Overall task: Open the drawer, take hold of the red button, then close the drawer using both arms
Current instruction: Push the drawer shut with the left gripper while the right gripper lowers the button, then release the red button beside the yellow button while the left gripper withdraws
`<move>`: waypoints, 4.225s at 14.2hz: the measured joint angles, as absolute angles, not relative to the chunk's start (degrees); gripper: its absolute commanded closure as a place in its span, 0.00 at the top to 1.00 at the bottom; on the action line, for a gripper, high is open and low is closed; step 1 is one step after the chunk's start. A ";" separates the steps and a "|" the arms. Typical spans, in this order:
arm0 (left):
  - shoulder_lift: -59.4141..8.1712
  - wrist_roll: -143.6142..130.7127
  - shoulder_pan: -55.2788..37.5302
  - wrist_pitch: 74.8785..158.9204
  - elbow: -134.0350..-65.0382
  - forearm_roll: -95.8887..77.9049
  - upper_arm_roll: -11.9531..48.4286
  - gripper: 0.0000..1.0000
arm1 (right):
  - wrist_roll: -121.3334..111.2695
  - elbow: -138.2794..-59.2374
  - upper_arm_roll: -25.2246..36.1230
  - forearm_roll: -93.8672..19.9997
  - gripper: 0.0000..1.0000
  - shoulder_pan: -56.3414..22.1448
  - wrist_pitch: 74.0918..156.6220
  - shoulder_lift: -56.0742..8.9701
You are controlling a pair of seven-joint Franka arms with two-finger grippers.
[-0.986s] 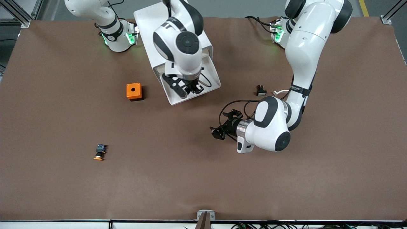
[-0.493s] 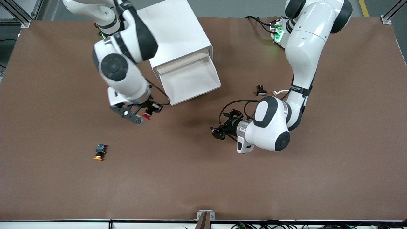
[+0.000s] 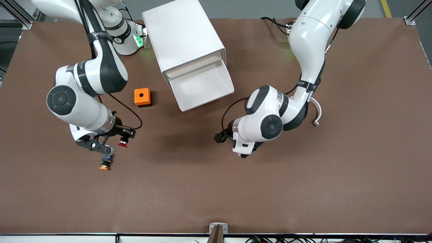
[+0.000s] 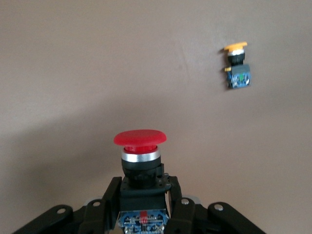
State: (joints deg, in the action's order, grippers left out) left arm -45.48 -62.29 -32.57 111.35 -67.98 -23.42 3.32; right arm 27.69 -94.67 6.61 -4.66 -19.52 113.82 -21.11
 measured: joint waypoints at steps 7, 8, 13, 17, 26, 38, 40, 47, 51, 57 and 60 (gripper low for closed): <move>-44.48 -68.41 -37.98 111.40 -69.26 -15.14 3.29 0.99 | 21.66 -95.64 6.59 -4.65 0.00 -16.63 124.23 -29.42; -44.48 -69.11 -38.64 111.40 -69.45 -14.41 3.29 0.99 | 21.64 -95.65 6.59 -4.65 0.00 -16.48 125.19 -30.34; -44.48 -72.35 -42.86 111.40 -70.73 -13.64 3.29 0.99 | 19.75 -96.99 6.60 -4.63 0.00 -15.64 131.80 -34.33; -44.48 -73.47 -46.32 111.38 -71.84 -13.55 3.28 0.99 | 17.99 -97.92 6.61 -4.63 0.00 -14.04 135.03 -35.93; -44.48 -77.00 -54.43 110.67 -72.64 -13.52 3.76 0.99 | 17.78 -98.17 6.56 -4.63 0.01 -13.43 137.74 -38.29; -44.44 -78.00 -53.19 110.68 -72.59 -14.66 6.27 0.99 | 17.71 -98.16 6.10 -4.63 1.00 -13.44 140.81 -40.15; -44.28 -78.12 -51.53 110.70 -72.42 -14.73 6.31 0.99 | 17.71 -98.09 6.16 -4.63 1.00 -13.43 140.91 -40.15; -34.62 -75.93 -38.81 107.39 -71.40 -14.70 6.27 0.99 | 16.01 -96.60 6.40 -4.61 1.00 -13.36 140.69 -40.03; -26.80 -66.63 -28.48 95.61 -71.41 -14.78 6.33 0.99 | 14.48 -95.10 7.11 -4.60 1.00 -13.20 135.97 -38.82; -19.55 -46.16 -11.42 76.90 -72.15 -15.48 6.50 0.99 | 11.55 -92.03 7.41 -3.72 1.00 -12.72 121.17 -32.10; -15.42 -34.74 -4.35 74.01 -75.96 -15.47 6.51 0.99 | 8.03 -91.93 7.46 -3.52 1.00 -11.15 114.59 -27.65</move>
State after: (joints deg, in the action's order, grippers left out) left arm -15.42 -34.74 -4.35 74.01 -75.96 -15.47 6.51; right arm 8.03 -91.93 7.46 -3.52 -11.15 114.59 -27.65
